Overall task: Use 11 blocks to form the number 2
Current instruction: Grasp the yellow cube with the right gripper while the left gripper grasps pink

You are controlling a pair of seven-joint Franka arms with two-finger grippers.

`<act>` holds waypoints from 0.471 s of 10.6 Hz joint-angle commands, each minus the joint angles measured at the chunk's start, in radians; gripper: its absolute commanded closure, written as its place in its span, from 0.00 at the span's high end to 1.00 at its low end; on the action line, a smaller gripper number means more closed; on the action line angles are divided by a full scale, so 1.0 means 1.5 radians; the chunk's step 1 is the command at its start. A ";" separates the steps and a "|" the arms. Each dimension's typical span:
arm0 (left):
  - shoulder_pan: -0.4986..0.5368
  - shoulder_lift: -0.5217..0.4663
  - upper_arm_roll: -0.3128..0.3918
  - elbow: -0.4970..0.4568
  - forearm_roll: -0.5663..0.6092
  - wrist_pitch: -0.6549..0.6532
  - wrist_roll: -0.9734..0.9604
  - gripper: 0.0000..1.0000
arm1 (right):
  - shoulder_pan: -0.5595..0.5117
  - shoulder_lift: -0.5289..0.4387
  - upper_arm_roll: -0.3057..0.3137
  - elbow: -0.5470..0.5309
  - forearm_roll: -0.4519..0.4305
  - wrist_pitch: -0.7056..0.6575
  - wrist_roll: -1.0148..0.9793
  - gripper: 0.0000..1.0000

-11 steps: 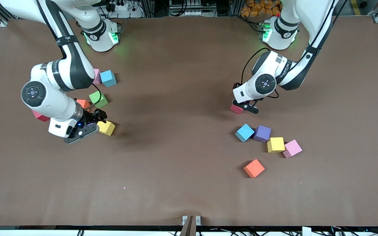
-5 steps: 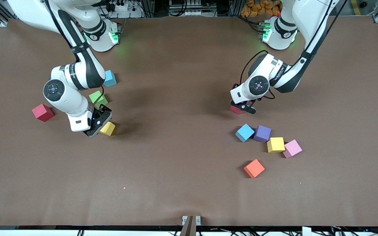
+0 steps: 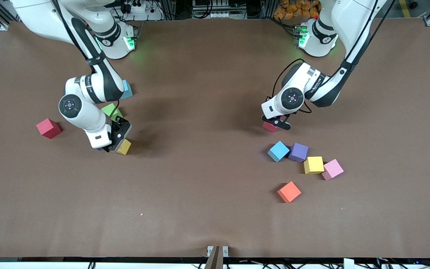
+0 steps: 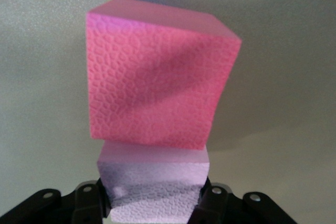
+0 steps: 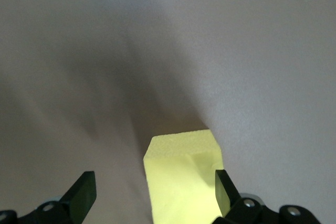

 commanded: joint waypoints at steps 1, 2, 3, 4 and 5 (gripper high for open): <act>-0.030 -0.031 -0.006 -0.002 0.017 -0.033 -0.074 0.44 | -0.007 0.023 -0.001 0.022 -0.005 0.002 -0.031 1.00; -0.038 -0.041 -0.024 0.002 0.016 -0.054 -0.116 0.44 | -0.007 0.028 -0.002 0.022 -0.014 0.004 -0.034 1.00; -0.035 -0.043 -0.048 0.007 0.008 -0.069 -0.148 0.44 | -0.007 0.030 -0.002 0.022 -0.025 0.016 -0.034 1.00; -0.036 -0.042 -0.062 0.010 -0.002 -0.072 -0.171 0.44 | -0.008 0.037 -0.003 0.022 -0.027 0.024 -0.034 1.00; -0.040 -0.035 -0.077 0.020 -0.020 -0.072 -0.204 0.45 | -0.007 0.041 -0.004 0.022 -0.027 0.033 -0.034 1.00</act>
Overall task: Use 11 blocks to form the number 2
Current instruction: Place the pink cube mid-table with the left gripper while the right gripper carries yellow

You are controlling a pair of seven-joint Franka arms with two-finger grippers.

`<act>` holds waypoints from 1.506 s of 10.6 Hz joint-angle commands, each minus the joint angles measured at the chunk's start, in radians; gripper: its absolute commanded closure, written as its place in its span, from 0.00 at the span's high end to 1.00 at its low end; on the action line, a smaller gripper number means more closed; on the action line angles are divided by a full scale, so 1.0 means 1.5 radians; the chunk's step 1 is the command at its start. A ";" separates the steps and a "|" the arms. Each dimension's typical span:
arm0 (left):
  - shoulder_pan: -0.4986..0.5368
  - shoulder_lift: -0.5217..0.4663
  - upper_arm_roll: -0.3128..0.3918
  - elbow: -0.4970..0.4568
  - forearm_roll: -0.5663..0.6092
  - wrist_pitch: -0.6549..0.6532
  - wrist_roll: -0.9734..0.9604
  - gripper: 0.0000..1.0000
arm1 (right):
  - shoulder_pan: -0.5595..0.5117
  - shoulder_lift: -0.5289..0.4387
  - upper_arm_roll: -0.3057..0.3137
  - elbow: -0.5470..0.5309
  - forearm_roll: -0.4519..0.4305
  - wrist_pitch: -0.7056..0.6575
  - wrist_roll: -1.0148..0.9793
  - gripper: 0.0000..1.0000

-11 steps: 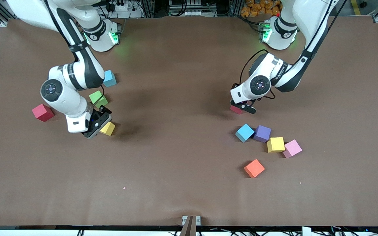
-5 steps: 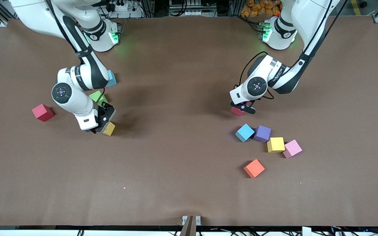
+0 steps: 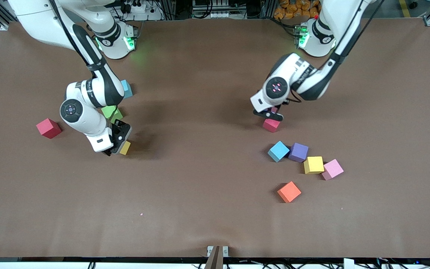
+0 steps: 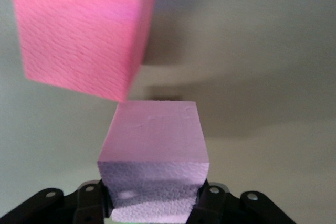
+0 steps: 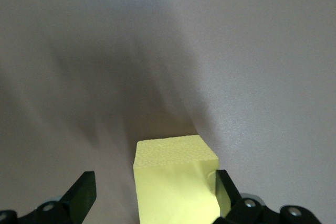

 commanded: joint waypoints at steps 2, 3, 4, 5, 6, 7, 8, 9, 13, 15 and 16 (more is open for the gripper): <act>-0.030 0.024 -0.034 0.065 -0.033 -0.015 -0.125 0.45 | -0.006 0.015 0.001 0.010 -0.012 0.007 -0.009 1.00; -0.065 0.047 -0.034 0.103 -0.034 -0.015 -0.184 0.46 | -0.009 0.012 0.001 0.011 -0.012 0.005 -0.010 1.00; -0.091 0.071 -0.034 0.140 -0.034 -0.015 -0.234 0.48 | -0.010 0.011 0.001 0.014 -0.012 0.002 -0.012 1.00; -0.099 0.095 -0.034 0.171 -0.034 -0.015 -0.263 0.48 | -0.011 0.010 0.001 0.018 -0.012 0.000 -0.023 1.00; -0.105 0.115 -0.034 0.194 -0.034 -0.014 -0.284 0.47 | -0.020 0.010 0.001 0.020 -0.012 0.000 -0.028 1.00; -0.125 0.137 -0.034 0.216 -0.035 -0.007 -0.311 0.46 | -0.024 0.009 0.002 0.024 -0.012 -0.007 -0.031 1.00; -0.137 0.158 -0.034 0.235 -0.035 -0.005 -0.331 0.46 | -0.025 0.008 0.001 0.034 -0.011 -0.029 -0.035 1.00; -0.143 0.176 -0.034 0.248 -0.035 0.000 -0.344 0.46 | -0.025 0.008 0.002 0.047 -0.012 -0.057 -0.039 1.00; -0.164 0.198 -0.034 0.252 -0.032 0.046 -0.379 0.47 | -0.027 0.018 0.002 0.042 -0.009 -0.051 -0.039 1.00; -0.167 0.208 -0.034 0.253 -0.031 0.049 -0.368 0.48 | -0.027 0.026 0.002 0.039 -0.010 -0.043 -0.039 1.00; -0.172 0.212 -0.034 0.255 -0.030 0.051 -0.367 0.48 | -0.027 0.033 0.002 0.037 -0.009 -0.028 -0.039 1.00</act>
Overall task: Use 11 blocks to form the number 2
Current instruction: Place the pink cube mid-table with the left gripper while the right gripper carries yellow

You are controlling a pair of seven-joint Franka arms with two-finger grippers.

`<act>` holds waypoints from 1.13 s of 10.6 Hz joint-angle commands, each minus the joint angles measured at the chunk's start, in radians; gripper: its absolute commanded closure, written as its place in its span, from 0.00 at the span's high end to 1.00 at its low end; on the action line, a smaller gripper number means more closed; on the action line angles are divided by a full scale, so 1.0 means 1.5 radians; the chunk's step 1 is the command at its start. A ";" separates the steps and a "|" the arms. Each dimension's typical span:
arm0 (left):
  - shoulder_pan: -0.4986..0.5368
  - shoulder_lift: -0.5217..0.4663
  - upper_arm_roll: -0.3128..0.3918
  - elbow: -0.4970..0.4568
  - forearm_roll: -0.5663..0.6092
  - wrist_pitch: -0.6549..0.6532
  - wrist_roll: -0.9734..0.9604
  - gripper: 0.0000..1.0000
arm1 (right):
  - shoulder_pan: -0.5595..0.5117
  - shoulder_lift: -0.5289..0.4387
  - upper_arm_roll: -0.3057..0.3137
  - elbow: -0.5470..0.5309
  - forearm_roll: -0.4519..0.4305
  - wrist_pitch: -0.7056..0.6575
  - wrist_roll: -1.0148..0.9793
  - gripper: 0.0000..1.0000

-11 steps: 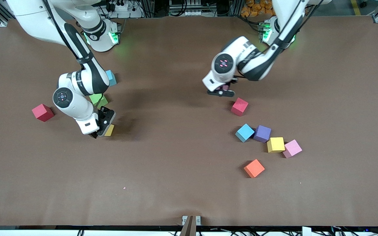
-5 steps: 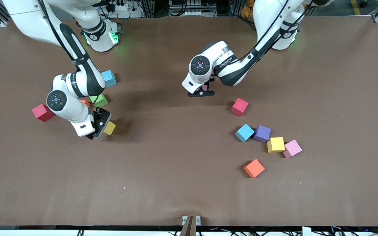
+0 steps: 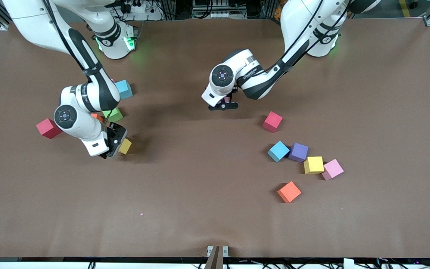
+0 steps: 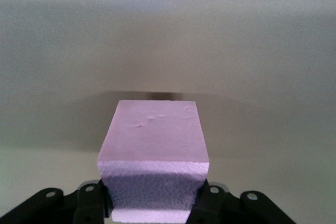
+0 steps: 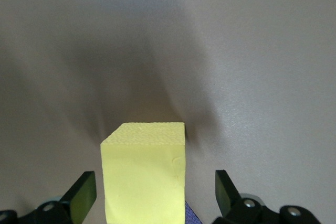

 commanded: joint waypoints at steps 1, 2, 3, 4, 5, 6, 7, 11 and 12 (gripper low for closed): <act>-0.013 0.022 0.001 0.025 -0.004 0.006 -0.002 0.48 | -0.010 0.022 0.006 0.001 -0.009 0.031 -0.010 1.00; -0.021 0.025 0.001 0.025 -0.007 0.006 -0.003 0.48 | -0.010 0.029 0.006 0.001 -0.009 0.042 -0.017 1.00; -0.024 0.025 0.001 0.024 -0.008 0.005 -0.004 0.48 | -0.011 0.038 0.006 0.001 -0.009 0.047 -0.020 1.00; -0.033 0.024 0.001 0.021 -0.010 0.004 -0.007 0.50 | -0.012 0.044 0.006 0.000 -0.009 0.056 -0.021 1.00; -0.034 0.024 0.001 0.018 -0.010 0.003 -0.008 0.51 | -0.013 0.048 0.006 0.000 -0.009 0.058 -0.025 1.00; -0.036 0.025 0.001 0.017 -0.010 0.003 -0.007 0.51 | -0.013 0.048 0.006 0.000 -0.009 0.059 -0.028 1.00; -0.045 0.026 0.001 0.017 -0.010 0.003 -0.004 0.52 | -0.012 0.047 0.006 0.000 -0.009 0.058 -0.028 0.89; -0.046 0.035 0.001 0.019 -0.005 0.005 -0.001 1.00 | -0.007 0.034 0.006 0.004 -0.009 0.049 -0.054 0.52; -0.044 0.031 0.003 0.019 -0.001 0.005 0.002 1.00 | -0.006 0.024 0.007 0.005 -0.009 0.048 -0.063 0.47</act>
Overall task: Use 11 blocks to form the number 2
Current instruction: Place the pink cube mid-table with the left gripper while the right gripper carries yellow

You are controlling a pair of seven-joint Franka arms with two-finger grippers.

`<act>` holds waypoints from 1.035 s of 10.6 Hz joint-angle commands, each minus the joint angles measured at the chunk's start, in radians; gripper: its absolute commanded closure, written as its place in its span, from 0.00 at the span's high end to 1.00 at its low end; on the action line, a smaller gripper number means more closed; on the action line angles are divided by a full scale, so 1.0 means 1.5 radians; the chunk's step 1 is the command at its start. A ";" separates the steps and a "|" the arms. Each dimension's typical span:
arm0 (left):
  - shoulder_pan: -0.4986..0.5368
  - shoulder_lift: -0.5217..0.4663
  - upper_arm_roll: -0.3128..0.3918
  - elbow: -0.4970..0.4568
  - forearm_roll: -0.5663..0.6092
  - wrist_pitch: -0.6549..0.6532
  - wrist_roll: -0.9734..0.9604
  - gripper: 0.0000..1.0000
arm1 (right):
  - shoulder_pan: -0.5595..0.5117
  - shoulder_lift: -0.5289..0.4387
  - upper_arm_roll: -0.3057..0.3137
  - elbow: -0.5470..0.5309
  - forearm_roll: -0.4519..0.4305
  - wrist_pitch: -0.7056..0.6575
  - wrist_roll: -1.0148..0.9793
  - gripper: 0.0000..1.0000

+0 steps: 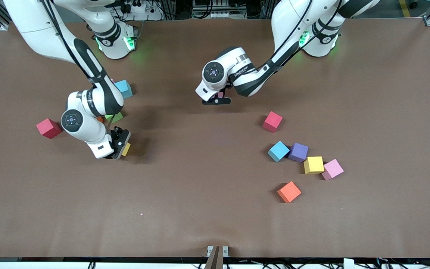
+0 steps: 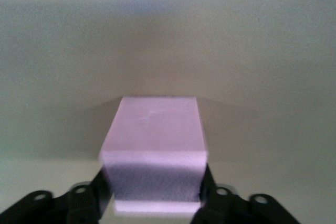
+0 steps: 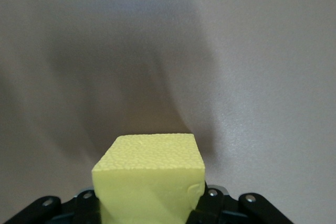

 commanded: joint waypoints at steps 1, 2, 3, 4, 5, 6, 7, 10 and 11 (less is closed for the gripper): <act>0.007 -0.002 0.003 0.011 -0.002 0.000 -0.006 1.00 | -0.004 -0.028 0.007 0.001 -0.009 -0.008 -0.022 0.43; 0.005 -0.011 0.003 0.014 -0.002 -0.002 -0.013 1.00 | -0.003 -0.033 0.008 0.000 -0.009 -0.009 -0.022 0.38; 0.008 -0.027 0.002 0.013 -0.003 -0.007 -0.015 1.00 | -0.003 -0.038 0.008 0.001 -0.009 -0.025 -0.022 0.33; 0.012 -0.045 0.002 0.011 -0.009 -0.017 -0.014 1.00 | 0.000 -0.047 0.009 0.002 -0.009 -0.042 -0.022 0.31; 0.025 -0.059 0.003 0.013 -0.011 -0.039 -0.013 1.00 | 0.004 -0.062 0.010 0.002 -0.009 -0.067 -0.021 0.30; 0.055 -0.071 -0.001 0.015 -0.012 -0.044 -0.013 1.00 | 0.005 -0.073 0.011 0.005 -0.009 -0.100 -0.022 0.29; 0.071 -0.093 0.000 0.015 -0.028 -0.048 -0.016 1.00 | 0.005 -0.083 0.012 0.013 -0.009 -0.132 -0.021 0.29; 0.154 -0.135 0.004 0.048 -0.045 -0.122 -0.020 1.00 | 0.048 -0.129 0.020 -0.004 -0.006 -0.174 -0.011 0.28; 0.195 -0.144 0.005 0.062 -0.036 -0.166 -0.017 1.00 | 0.074 -0.147 0.020 -0.021 -0.001 -0.170 -0.006 0.28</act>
